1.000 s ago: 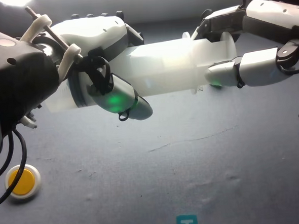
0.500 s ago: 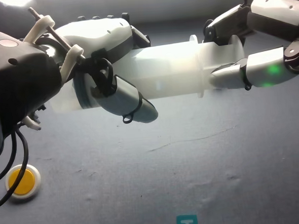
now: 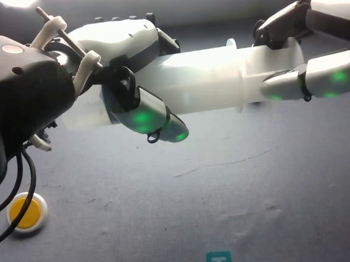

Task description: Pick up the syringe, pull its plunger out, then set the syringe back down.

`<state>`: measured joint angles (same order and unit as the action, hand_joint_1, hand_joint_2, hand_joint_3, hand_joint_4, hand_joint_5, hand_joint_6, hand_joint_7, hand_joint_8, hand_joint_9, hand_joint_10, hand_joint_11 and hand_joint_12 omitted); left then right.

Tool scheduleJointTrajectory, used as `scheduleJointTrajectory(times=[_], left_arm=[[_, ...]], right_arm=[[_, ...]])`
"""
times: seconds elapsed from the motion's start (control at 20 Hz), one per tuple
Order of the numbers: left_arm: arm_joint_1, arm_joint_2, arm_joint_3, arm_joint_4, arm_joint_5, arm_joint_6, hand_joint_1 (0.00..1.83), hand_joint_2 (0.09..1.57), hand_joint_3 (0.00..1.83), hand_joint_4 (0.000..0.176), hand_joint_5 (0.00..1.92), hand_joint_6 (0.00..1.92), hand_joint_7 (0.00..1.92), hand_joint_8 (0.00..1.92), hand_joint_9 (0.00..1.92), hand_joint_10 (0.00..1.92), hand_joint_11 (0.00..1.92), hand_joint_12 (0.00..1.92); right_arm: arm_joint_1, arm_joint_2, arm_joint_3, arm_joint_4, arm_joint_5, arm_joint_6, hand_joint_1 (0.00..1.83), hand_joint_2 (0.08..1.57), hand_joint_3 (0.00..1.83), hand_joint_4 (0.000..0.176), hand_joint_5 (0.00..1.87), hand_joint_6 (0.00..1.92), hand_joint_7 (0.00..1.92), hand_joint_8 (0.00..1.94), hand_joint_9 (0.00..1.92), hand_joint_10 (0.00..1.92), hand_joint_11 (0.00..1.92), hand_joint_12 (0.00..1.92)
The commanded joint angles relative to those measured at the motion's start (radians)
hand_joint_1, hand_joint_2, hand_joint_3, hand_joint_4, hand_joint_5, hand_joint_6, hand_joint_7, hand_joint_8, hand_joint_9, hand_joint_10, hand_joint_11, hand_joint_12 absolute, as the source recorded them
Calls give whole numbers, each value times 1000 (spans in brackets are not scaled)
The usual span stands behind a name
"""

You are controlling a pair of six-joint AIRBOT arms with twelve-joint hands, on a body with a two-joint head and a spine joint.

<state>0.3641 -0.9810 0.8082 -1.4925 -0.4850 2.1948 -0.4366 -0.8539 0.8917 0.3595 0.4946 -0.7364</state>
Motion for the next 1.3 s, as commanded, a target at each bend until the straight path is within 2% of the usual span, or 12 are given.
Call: scheduleJointTrajectory(times=[0.0, 0.2, 0.35, 0.5, 0.6, 0.65, 0.7, 0.75, 0.85, 0.9, 1.25], left_arm=[[-14, 9, 6, 51, -58, 8, 1366, 1132, 0, 0, 936, 1015, 980, 900, 810, 1375, 468, 1400], [-14, 9, 8, 51, -59, 8, 1365, 1133, 0, 0, 923, 1034, 985, 891, 817, 1369, 491, 1381], [-14, 9, 8, 51, -59, 8, 1370, 1120, 0, 0, 965, 952, 1009, 885, 832, 1341, 509, 1385], [-14, 9, 8, 51, -59, 8, 1370, 1117, 1, 0, 961, 960, 1016, 852, 847, 1338, 521, 1367], [-14, 9, 8, 51, -59, 9, 1371, 1118, 1, 0, 951, 957, 1022, 862, 844, 1342, 525, 1374], [-14, 9, 8, 51, -59, 9, 1255, 1110, 2, 0, 992, 896, 1003, 1010, 850, 1048, 522, 1387], [-14, 9, 7, 51, -59, 9, 1349, 1114, 0, 0, 990, 864, 1014, 934, 837, 1296, 524, 1407], [-14, 9, 7, 51, -59, 9, 1364, 1123, 2, 0, 963, 916, 995, 939, 819, 1362, 498, 1413], [-14, 9, 6, 51, -59, 12, 1371, 1118, 0, 0, 955, 958, 1030, 843, 837, 1350, 504, 1419], [-14, 9, 6, 51, -59, 12, 1372, 1113, 0, 0, 960, 962, 1037, 836, 848, 1321, 523, 1370], [-15, 9, 4, 51, -62, 13, 1369, 1122, 0, 0, 956, 974, 1004, 868, 833, 1348, 503, 1374]], right_arm=[[4, 20, 3, -1, 100, -14, 1235, 1139, 0, 0, 987, 826, 910, 1300, 732, 976, 394, 1388], [15, 50, -2, -1, 100, -17, 1236, 1137, 0, 0, 952, 878, 950, 1240, 745, 989, 400, 1405], [21, 64, -2, -1, 99, -17, 1225, 1142, 1, 0, 958, 893, 919, 1268, 736, 1008, 410, 1410], [24, 76, -2, -1, 99, -17, 1218, 1163, 0, 0, 916, 948, 885, 1337, 692, 1062, 369, 1459], [25, 83, -2, -1, 98, -17, 1231, 1140, 0, 0, 969, 868, 928, 1268, 735, 1054, 411, 1444], [27, 86, -2, -1, 97, -17, 1226, 1138, 0, 0, 980, 868, 917, 1267, 729, 1047, 415, 1440], [28, 89, -2, -1, 97, -17, 1222, 1145, 2, 0, 959, 900, 905, 1290, 719, 1061, 405, 1455], [28, 92, -2, -1, 96, -17, 1216, 1157, 4, 0, 925, 950, 889, 1318, 706, 1073, 398, 1457], [28, 101, -2, -1, 95, -17, 1210, 1169, 3, 0, 905, 978, 867, 1347, 688, 1081, 373, 1468], [28, 106, -2, -1, 95, -17, 1219, 1156, 0, 0, 926, 943, 904, 1295, 701, 1064, 389, 1453], [28, 139, -2, 10, 92, -17, 1244, 1129, 0, 0, 956, 862, 978, 1211, 771, 1025, 408, 1412]])
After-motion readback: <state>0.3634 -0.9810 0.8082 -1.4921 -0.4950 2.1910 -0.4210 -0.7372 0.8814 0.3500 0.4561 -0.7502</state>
